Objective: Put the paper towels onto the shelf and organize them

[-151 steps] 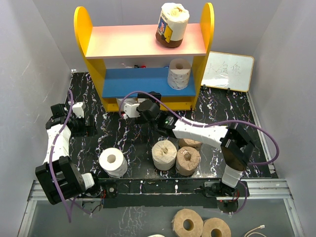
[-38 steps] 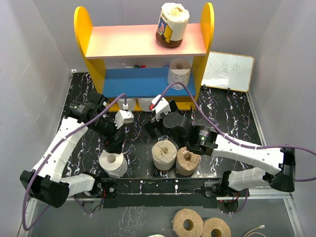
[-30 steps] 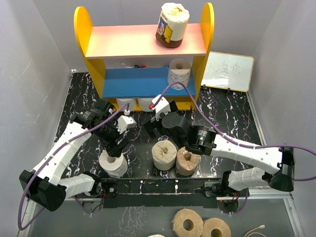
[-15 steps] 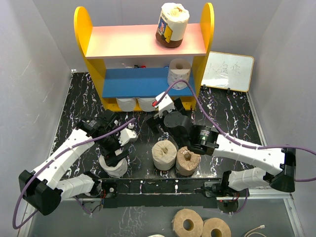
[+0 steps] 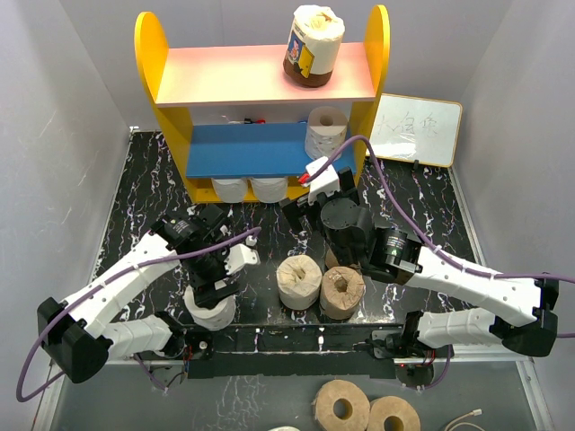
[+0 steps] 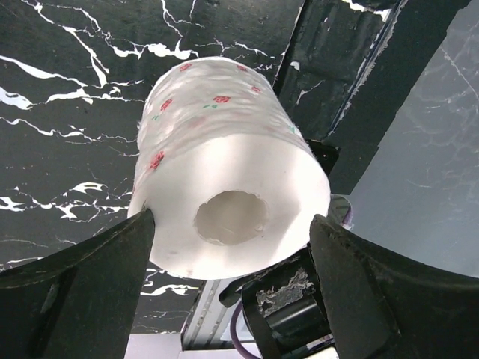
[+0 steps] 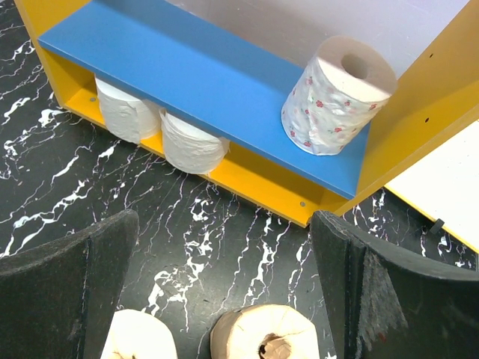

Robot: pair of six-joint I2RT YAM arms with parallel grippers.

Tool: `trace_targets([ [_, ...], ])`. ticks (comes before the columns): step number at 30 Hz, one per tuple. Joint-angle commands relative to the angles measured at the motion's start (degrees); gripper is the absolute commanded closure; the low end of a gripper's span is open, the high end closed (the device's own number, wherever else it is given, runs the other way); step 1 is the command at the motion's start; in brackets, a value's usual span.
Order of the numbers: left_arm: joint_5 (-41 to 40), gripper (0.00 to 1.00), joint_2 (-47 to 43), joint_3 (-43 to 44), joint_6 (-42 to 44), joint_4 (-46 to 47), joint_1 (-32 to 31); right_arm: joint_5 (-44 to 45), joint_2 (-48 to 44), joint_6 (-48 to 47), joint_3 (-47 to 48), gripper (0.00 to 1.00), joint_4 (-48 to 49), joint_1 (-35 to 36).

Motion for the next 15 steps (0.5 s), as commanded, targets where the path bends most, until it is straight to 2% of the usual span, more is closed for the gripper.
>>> trace_targets([
  [1, -5.06, 0.16, -0.50, -0.73, -3.17, 2.40, -0.63, 1.84, -0.78, -0.13, 1.75, 0.02, 0.68, -0.14],
  [3, -7.35, 0.15, -0.99, -0.34, -3.77, 4.24, -0.63, 1.66, -0.34, -0.20, 1.76, 0.01, 0.70, -0.19],
  [8, -4.83, 0.12, -1.15, 7.58, -3.13, 2.81, 0.06, 1.46, 0.83, -0.23, 1.55, 0.01, 0.32, -0.14],
  [10, -6.10, 0.12, -0.65, 9.39, -2.80, 2.75, 0.16, 1.46, 0.96, -0.18, 1.29, 0.01, 0.36, -0.14],
  [15, -8.15, 0.11, -0.61, 7.77, -1.58, 3.85, 0.15, 1.37, 0.77, -0.04, 0.84, 0.01, 0.28, -0.14],
])
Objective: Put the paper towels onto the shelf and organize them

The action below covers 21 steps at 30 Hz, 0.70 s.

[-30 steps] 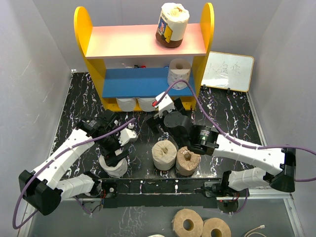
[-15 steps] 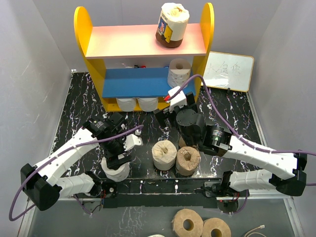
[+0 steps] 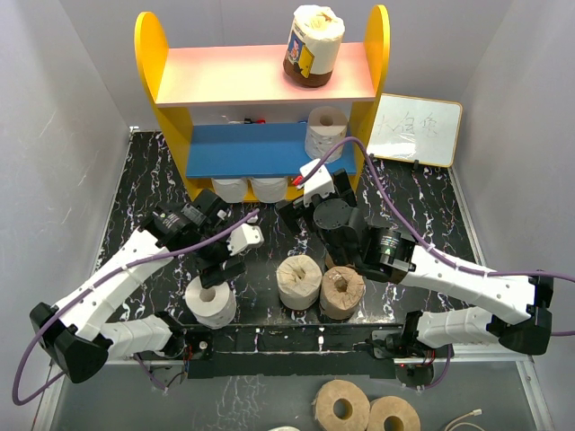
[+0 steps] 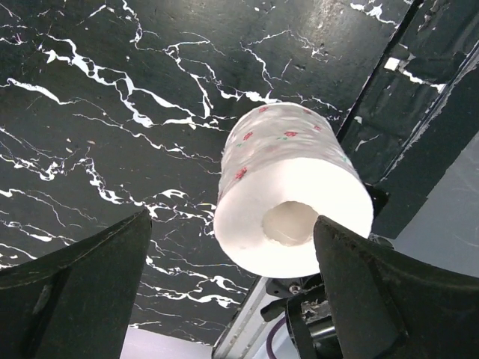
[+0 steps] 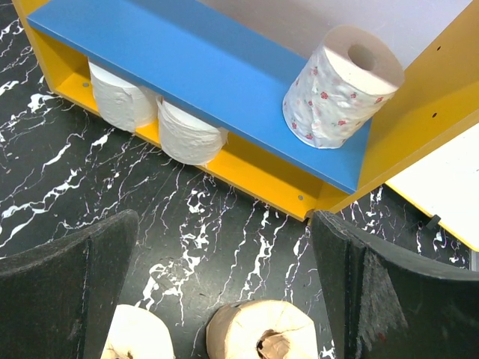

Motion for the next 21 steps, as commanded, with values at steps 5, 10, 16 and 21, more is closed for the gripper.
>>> trace_targets([
  [5, -1.41, 0.10, -1.24, -5.20, 1.71, -0.67, 0.38, 1.64, -1.85, -0.26, 0.38, 0.01, 0.92, -0.14],
  [10, -3.68, 0.10, -2.29, -8.78, 2.47, 0.47, 0.40, 2.01, -2.05, -0.74, 0.17, 0.01, 0.95, -0.14],
  [16, -4.79, 0.10, -2.06, -11.19, 2.68, 2.42, 0.85, 1.96, -1.55, -0.84, 0.20, 0.01, 0.96, -0.14],
  [21, -5.57, 0.13, -1.00, -11.88, 2.56, 3.93, 1.71, 2.01, -1.42, -1.16, 0.37, 0.01, 0.97, -0.14],
])
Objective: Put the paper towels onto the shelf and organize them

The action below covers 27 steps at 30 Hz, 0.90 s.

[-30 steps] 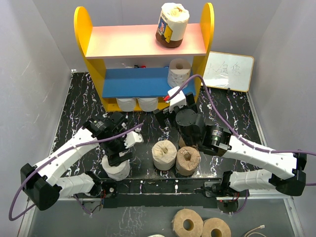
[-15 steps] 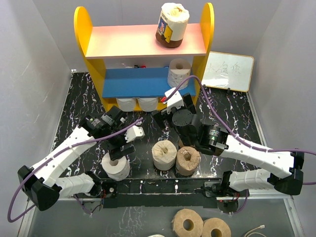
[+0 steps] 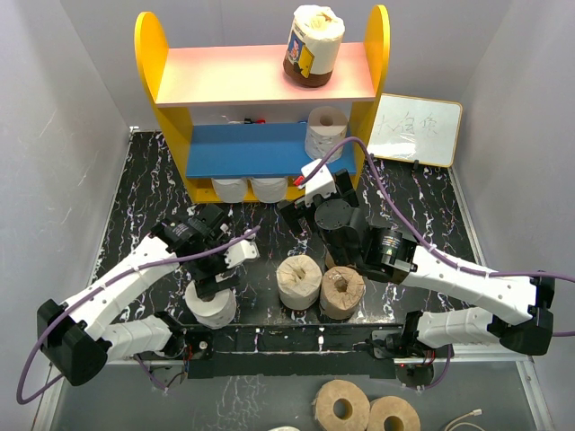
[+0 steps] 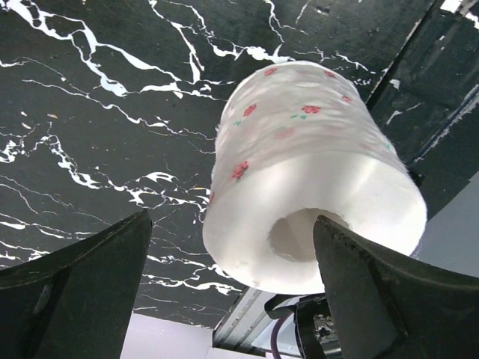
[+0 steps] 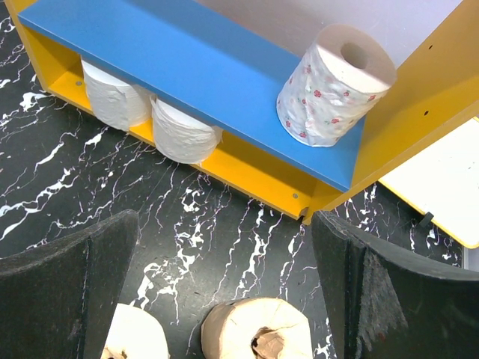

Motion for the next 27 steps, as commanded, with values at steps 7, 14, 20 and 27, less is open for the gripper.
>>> trace_targets([
  [7, 0.33, 0.35, 2.39, -2.99, -1.13, 3.07, 2.15, 1.69, -1.21, -1.18, 0.27, 0.01, 1.77, -0.14],
  [14, 4.96, 0.99, 5.93, -4.01, -1.86, 2.50, 2.25, 2.21, -1.66, -1.51, 0.05, 0.01, 1.80, -0.14],
  [20, 10.03, 1.00, 8.70, 1.39, -4.40, 0.04, 2.24, 3.05, -2.07, -2.01, -0.06, 0.01, 1.82, -0.14],
  [27, 8.76, 1.00, 9.67, 10.05, -17.15, 4.12, 2.25, 4.87, -3.31, -3.03, 1.03, 0.01, 1.43, -0.14],
])
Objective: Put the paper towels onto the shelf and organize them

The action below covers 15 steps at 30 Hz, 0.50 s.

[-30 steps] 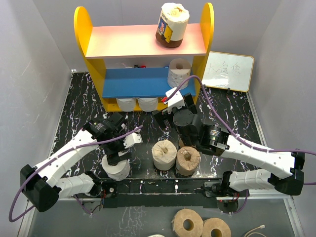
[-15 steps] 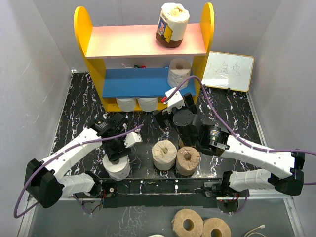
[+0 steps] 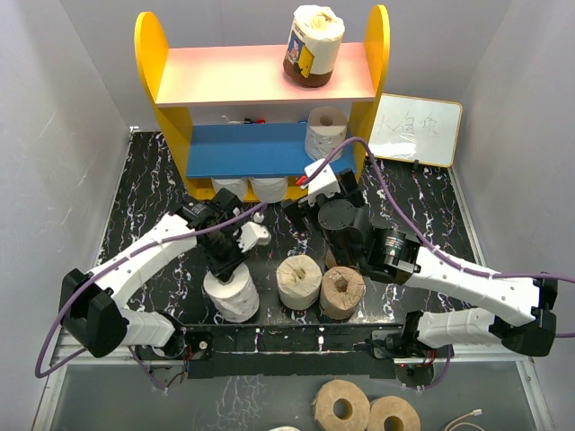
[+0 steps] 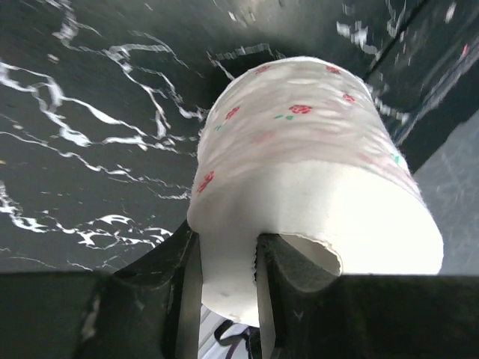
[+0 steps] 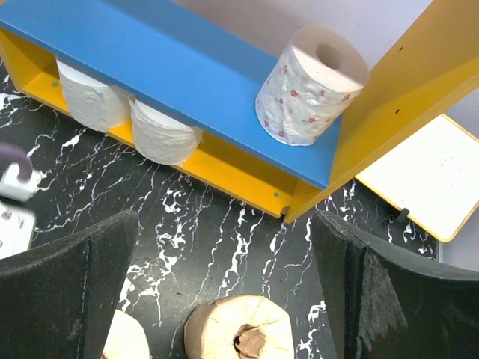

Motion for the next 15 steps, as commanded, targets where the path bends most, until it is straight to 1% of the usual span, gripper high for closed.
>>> trace_targets([
  [1, -6.07, 1.00, -1.89, 6.15, -15.30, 5.24, -0.07, 2.84, -2.91, -1.26, 1.58, 0.01, 1.23, -0.14],
  [2, -9.81, 1.00, -1.82, 7.24, -18.50, 6.55, -0.07, 3.12, -3.14, -1.27, 1.82, 0.01, 1.08, -0.14],
  [3, -11.61, 1.00, -1.73, 8.56, -20.95, 7.18, -0.07, 3.52, -3.43, -1.33, 2.11, 0.01, 0.74, -0.14],
  [5, -12.01, 1.00, -1.77, 10.81, -23.50, 8.60, -0.07, 4.32, -3.95, -1.37, 2.51, 0.01, 0.00, -0.15],
  [10, -17.94, 1.00, -0.99, 15.81, -33.09, 12.34, -0.07, 5.52, -5.78, -1.01, 3.05, 0.01, -0.74, -0.14],
  [13, -23.56, 1.00, 1.68, 20.18, -41.75, 11.82, -0.07, 6.16, -6.49, -0.91, 3.33, 0.01, -1.12, -0.14],
  [14, -26.15, 1.00, 2.46, 22.38, -47.56, 10.34, -0.07, 6.34, -6.61, -0.86, 3.34, 0.01, -1.21, -0.14],
  [15, -27.82, 1.00, 4.99, 24.62, -50.44, 9.09, 0.00, 6.48, -6.68, -0.78, 3.42, 0.01, -1.46, -0.15],
])
